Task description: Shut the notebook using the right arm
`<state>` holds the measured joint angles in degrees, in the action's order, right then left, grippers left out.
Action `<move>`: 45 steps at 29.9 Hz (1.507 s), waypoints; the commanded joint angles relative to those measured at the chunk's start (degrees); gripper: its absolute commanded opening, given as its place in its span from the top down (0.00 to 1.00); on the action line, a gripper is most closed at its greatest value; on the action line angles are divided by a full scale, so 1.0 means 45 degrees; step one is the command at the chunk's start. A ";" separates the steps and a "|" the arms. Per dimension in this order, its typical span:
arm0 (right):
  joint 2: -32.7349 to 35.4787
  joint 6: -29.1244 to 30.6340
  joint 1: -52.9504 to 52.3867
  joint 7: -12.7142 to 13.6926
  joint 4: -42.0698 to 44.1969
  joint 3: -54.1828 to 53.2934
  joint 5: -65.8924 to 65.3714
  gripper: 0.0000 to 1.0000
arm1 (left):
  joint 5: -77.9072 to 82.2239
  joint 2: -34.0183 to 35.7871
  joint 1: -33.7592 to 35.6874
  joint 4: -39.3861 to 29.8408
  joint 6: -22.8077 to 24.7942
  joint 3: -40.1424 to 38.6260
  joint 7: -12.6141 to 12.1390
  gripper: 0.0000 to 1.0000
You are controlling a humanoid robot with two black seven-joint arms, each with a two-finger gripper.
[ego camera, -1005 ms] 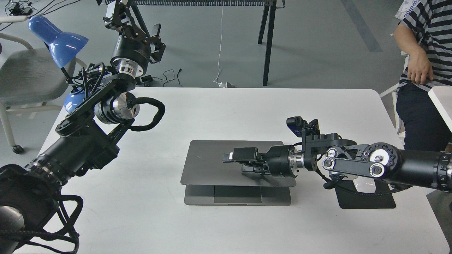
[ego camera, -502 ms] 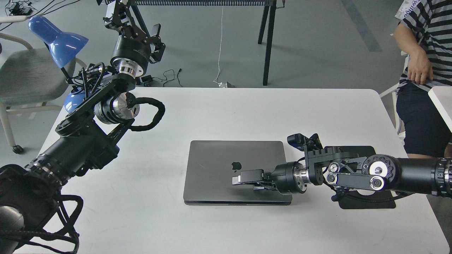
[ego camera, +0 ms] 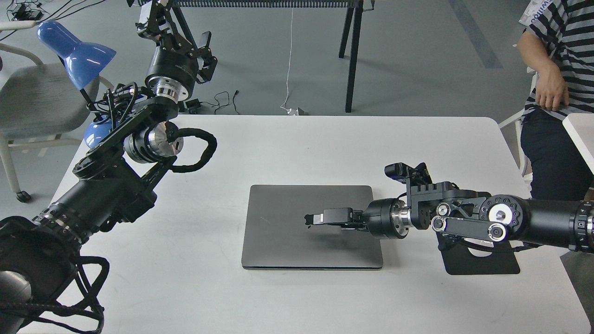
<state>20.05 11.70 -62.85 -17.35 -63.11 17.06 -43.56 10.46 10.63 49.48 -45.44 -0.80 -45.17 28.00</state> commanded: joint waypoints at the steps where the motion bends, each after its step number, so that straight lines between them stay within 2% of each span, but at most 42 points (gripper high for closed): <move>1: 0.0308 -0.0079 0.0119 0.0008 -0.0019 -0.2281 0.0051 0.00 | 0.0000 0.0000 0.0000 0.0000 0.0002 0.0000 0.0000 0.00; 8: 0.0349 -0.0508 0.0743 0.0008 0.0370 -0.7241 0.0090 0.00 | 0.0000 0.0000 0.0000 0.0000 0.0002 0.0000 0.0000 0.00; 15: -0.0450 -0.1934 0.1212 -0.0011 0.2575 -1.0838 0.1727 0.00 | 0.0020 0.0000 0.0000 0.0000 0.0002 0.0000 0.0000 0.00; 18: -0.0862 -0.1897 0.1232 -0.0012 0.3610 -1.1854 0.2548 0.00 | 0.0020 0.0000 0.0000 0.0000 0.0002 0.0000 0.0000 0.00; 22: -0.0921 -0.1449 0.1271 -0.0031 0.4550 -1.2424 0.3660 0.00 | 0.0020 0.0000 0.0000 0.0000 0.0002 0.0000 0.0000 0.00; 26: -0.0902 -0.0181 0.1368 -0.0031 0.4862 -1.2404 0.5087 0.00 | 0.0020 0.0000 0.0000 0.0000 0.0002 0.0000 0.0000 0.00; 32: -0.0921 0.1208 0.1817 -0.0303 0.5821 -1.2424 0.5265 0.00 | 0.0020 0.0000 0.0000 0.0000 0.0002 0.0000 0.0000 0.00; 35: -0.0960 0.1210 0.2227 -0.0597 0.5723 -1.2890 0.5363 0.00 | 0.0020 0.0000 0.0000 0.0000 0.0002 0.0000 0.0000 0.00; 41: -0.1585 0.1035 0.2814 -0.0597 0.5762 -1.4648 0.5637 0.00 | 0.0020 0.0000 0.0000 0.0000 0.0002 0.0000 0.0000 0.00; 45: -0.1624 0.0702 0.2834 -0.0597 0.5723 -1.4787 0.5637 0.00 | 0.0020 0.0000 0.0000 0.0000 0.0002 0.0000 0.0000 0.00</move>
<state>12.96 15.60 -50.17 -20.06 -37.23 -49.08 -18.20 10.55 10.64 49.48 -45.44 -0.79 -45.18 28.00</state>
